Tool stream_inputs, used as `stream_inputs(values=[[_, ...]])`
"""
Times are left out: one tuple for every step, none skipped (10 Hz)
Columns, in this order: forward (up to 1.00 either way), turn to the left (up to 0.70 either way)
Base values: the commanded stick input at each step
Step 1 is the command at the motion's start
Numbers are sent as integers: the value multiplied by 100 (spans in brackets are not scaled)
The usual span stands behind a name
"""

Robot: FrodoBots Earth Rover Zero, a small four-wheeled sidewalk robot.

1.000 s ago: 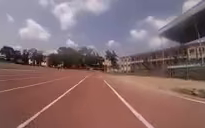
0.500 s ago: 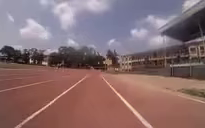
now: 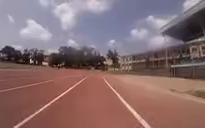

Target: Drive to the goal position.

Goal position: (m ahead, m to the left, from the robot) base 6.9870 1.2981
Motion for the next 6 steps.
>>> stream_inputs(values=[[70,0],[70,0],[70,0],[70,0],[70,0],[70,0]])
